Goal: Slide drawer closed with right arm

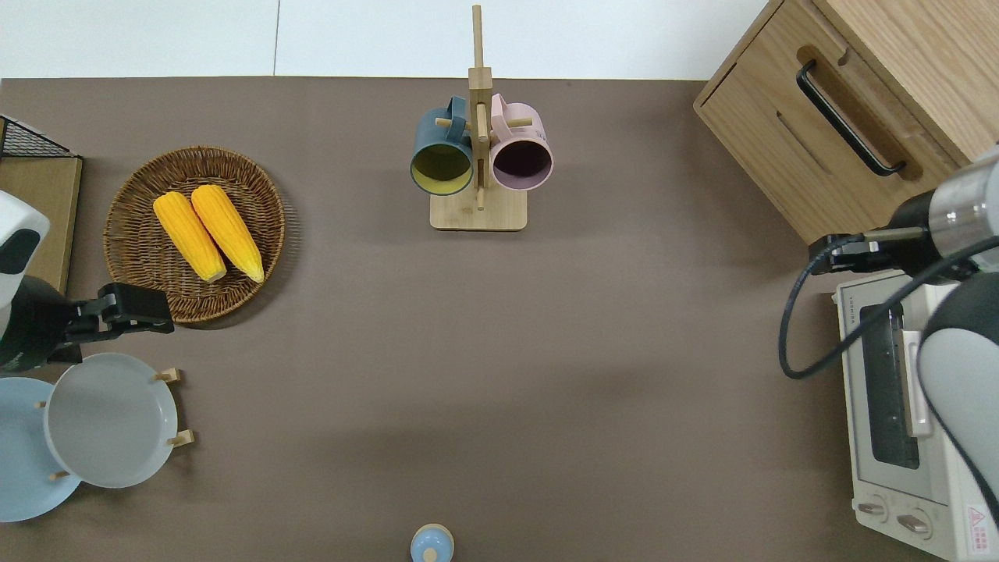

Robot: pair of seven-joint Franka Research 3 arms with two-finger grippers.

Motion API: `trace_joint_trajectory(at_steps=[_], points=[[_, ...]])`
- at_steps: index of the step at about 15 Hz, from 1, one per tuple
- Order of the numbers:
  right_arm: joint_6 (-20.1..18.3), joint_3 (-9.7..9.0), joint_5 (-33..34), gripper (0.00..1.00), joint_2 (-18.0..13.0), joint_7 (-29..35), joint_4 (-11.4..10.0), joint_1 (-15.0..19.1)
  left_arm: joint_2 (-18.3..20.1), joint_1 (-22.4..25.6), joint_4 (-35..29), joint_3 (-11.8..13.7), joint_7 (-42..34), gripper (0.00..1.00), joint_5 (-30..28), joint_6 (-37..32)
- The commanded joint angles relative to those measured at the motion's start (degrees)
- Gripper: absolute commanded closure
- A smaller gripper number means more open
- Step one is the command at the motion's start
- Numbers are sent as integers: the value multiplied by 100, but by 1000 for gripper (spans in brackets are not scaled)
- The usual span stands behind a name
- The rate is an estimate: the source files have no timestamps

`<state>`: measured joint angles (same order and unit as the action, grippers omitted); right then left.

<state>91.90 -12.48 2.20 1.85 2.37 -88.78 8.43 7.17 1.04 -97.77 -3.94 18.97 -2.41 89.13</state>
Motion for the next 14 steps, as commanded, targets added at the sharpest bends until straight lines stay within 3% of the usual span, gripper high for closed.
trace_joint_trajectory(at_steps=[1, 3, 7, 14], points=[[-339, 465, -396, 11, -378, -1010, -201, -166, 48, -7, 21, 25, -51, 7, -5, -89], [-453, 483, -396, 11, -492, -1028, -174, -253, 48, -7, 21, 25, -51, 7, -5, -97], [-901, 694, -396, 11, -668, -1028, -131, -561, 48, -7, 21, 25, -51, 7, -5, -97], [-946, 685, -308, 11, -651, -1011, 10, -684, 48, -7, 21, 25, -51, 7, -5, -89]])
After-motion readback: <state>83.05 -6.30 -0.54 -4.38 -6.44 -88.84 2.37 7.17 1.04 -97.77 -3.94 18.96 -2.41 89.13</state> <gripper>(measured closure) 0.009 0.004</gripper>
